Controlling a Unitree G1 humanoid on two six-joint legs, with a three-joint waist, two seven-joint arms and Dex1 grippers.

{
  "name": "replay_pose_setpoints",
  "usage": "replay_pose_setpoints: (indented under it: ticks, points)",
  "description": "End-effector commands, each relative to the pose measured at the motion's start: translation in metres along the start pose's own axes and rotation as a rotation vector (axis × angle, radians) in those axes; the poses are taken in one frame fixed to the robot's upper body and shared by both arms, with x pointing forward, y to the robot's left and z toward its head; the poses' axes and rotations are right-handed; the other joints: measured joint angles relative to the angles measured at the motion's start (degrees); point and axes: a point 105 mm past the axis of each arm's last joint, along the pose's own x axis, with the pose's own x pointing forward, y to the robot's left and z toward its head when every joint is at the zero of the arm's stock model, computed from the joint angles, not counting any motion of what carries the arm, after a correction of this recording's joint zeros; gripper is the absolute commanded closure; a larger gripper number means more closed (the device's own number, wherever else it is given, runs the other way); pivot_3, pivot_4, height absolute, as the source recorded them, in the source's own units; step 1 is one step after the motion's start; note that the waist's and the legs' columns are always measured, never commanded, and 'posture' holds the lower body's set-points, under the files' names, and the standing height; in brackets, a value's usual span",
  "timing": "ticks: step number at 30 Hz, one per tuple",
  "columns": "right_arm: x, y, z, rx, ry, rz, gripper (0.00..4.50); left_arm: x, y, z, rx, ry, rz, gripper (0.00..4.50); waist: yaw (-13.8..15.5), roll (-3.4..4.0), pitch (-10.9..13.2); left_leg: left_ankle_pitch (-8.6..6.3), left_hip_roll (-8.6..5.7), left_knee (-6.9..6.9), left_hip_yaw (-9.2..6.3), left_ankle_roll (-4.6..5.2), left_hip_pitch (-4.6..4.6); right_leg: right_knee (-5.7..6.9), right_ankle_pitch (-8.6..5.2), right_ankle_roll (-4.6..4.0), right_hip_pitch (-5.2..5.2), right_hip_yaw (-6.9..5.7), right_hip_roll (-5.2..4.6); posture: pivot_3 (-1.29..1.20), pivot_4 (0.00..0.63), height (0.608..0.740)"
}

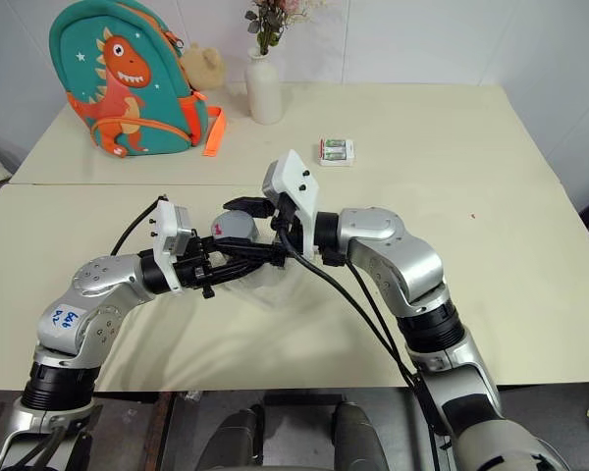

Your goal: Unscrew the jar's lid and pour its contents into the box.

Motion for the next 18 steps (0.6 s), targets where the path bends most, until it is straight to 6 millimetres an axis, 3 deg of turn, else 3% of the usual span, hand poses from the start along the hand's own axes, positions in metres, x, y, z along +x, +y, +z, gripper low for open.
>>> replay_pose_setpoints:
  ticks: [1,4,11,18]
  points:
    - [0.001,0.003,0.017,-0.043,-0.053,0.027,1.95,-0.001,-0.008,0.008,0.039,-0.018,-0.032,2.53,-0.01,0.00,0.00,0.00,0.00,0.00,0.00,0.00,0.00,0.00,0.00,0.00,0.00,0.00,0.00,0.00,0.150,0.740]
    - [-0.003,0.005,0.022,-0.047,-0.058,0.068,1.95,-0.003,-0.010,0.009,0.049,-0.014,-0.066,2.53,-0.02,0.00,0.00,0.02,0.00,0.00,0.00,0.00,0.00,0.04,0.00,0.00,-0.02,0.00,0.00,0.00,0.150,0.740]
    - [-0.026,0.034,0.036,-0.071,-0.029,0.490,1.95,-0.002,-0.025,0.029,0.034,-0.103,-0.283,2.53,0.04,0.01,0.01,0.03,0.00,0.02,0.00,0.00,-0.01,0.05,0.00,0.00,-0.03,-0.01,0.01,0.00,0.150,0.740]
    - [-0.025,0.024,0.034,-0.124,0.033,0.599,1.95,0.005,-0.030,0.037,0.043,-0.110,-0.382,2.53,-0.43,0.01,0.01,0.04,0.03,0.09,-0.01,0.01,0.02,0.18,-0.02,0.00,-0.03,0.00,0.07,0.00,0.150,0.740]
